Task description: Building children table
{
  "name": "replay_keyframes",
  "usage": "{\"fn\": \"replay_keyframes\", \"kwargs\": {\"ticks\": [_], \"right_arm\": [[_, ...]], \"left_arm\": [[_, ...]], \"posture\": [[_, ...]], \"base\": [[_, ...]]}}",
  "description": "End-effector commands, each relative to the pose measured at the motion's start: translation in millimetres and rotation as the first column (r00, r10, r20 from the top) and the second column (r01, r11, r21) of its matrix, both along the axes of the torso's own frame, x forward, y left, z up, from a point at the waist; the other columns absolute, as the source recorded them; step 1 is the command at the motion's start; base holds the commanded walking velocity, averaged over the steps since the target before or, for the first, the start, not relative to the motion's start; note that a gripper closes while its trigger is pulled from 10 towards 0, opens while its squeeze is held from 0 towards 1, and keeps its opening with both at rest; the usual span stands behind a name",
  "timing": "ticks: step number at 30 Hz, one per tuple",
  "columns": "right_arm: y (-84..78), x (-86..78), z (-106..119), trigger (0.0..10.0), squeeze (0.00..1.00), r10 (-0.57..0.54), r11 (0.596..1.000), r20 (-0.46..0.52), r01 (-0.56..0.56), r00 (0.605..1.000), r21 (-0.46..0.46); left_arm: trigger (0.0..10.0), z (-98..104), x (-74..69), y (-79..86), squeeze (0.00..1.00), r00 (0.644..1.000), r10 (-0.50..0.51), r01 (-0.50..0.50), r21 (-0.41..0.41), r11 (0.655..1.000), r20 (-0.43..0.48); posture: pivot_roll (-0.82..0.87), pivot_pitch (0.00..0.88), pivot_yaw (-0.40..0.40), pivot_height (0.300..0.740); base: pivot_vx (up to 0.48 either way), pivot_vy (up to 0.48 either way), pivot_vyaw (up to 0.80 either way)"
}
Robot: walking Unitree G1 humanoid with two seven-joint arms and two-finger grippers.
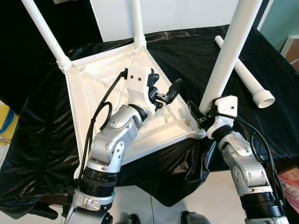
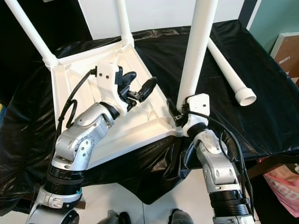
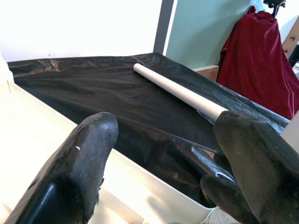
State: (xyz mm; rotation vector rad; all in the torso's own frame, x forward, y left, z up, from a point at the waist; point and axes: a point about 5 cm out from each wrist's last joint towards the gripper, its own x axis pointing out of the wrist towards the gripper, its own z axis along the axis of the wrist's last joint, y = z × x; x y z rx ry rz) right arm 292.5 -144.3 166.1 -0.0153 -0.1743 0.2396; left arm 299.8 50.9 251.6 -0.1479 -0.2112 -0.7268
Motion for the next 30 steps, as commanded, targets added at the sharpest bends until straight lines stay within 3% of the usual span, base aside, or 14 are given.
{"fn": "replay_keyframes", "kwargs": {"ticks": [1,5,6,9,13,15,20,24,25,30], "right_arm": [[-3.7,-10.8,-60.0,10.0,0.00,-0.050,0.998,-0.291,0.060,0.955,0.024],[-3.4,-13.6,-62.1,10.0,0.00,-0.200,0.972,-0.293,0.227,0.935,0.061],[-3.4,-13.6,-62.1,10.0,0.00,-0.200,0.972,-0.293,0.227,0.935,0.061],[-3.5,-14.3,-62.3,10.0,0.00,-0.349,0.922,-0.276,0.381,0.895,0.067],[-4.0,-14.3,-61.5,10.0,0.00,-0.390,0.905,-0.263,0.420,0.882,0.064],[8.5,-12.3,-61.2,10.0,0.00,-0.410,0.883,-0.276,0.454,0.869,0.119],[14.8,-9.9,-56.7,10.0,0.00,-0.395,0.883,-0.266,0.444,0.879,0.154],[11.1,-8.7,-51.2,10.0,0.00,-0.392,0.883,-0.229,0.434,0.891,0.176],[10.3,-8.8,-46.7,10.0,1.00,-0.379,0.888,-0.198,0.415,0.904,0.196],[7.7,-9.0,-33.6,10.0,1.00,-0.333,0.907,-0.106,0.349,0.937,0.235]], "left_arm": [[10.0,-2.4,-2.2,0.8,0.00,1.000,-0.001,0.002,0.007,1.000,-0.006],[10.0,-2.5,-1.9,0.0,0.00,1.000,-0.002,0.002,0.010,1.000,-0.003],[10.0,-2.5,-1.9,0.0,0.00,1.000,-0.002,0.002,0.010,1.000,-0.003],[10.0,-3.3,-1.7,-0.9,0.00,1.000,-0.003,0.003,0.013,1.000,-0.001],[10.0,-3.9,-1.9,-1.4,0.00,1.000,-0.005,0.005,0.015,1.000,-0.002],[10.0,-4.7,-3.1,-4.0,0.00,1.000,-0.017,0.017,0.023,1.000,0.004],[10.0,-4.6,-3.0,-6.2,0.00,1.000,-0.023,0.023,0.023,0.999,0.008],[10.0,-3.5,-2.2,-8.4,0.00,1.000,-0.026,0.025,0.020,0.999,0.013],[10.0,-2.9,-1.9,-9.0,0.00,1.000,-0.026,0.026,0.019,0.999,0.015],[10.0,-2.2,-1.2,-9.7,0.00,0.999,-0.027,0.026,0.019,0.999,0.018]], "posture": [[-0.13,0.177,0.092,0.740],[-0.12,0.173,0.082,0.740],[-0.12,0.173,0.082,0.740],[-0.12,0.162,0.075,0.740],[-0.12,0.162,0.075,0.740],[-0.12,0.153,0.067,0.740],[-0.13,0.143,0.064,0.740],[-0.13,0.137,0.062,0.740],[-0.13,0.134,0.063,0.740],[-0.13,0.130,0.064,0.740]], "base": [[0.000,0.000,0.00],[0.000,0.000,0.00],[0.000,0.000,0.00],[0.000,0.000,0.00],[0.000,0.000,0.00],[0.000,0.000,0.00],[0.000,0.000,0.00],[0.000,0.000,0.00],[0.000,0.000,0.00],[0.000,0.000,0.00]]}}
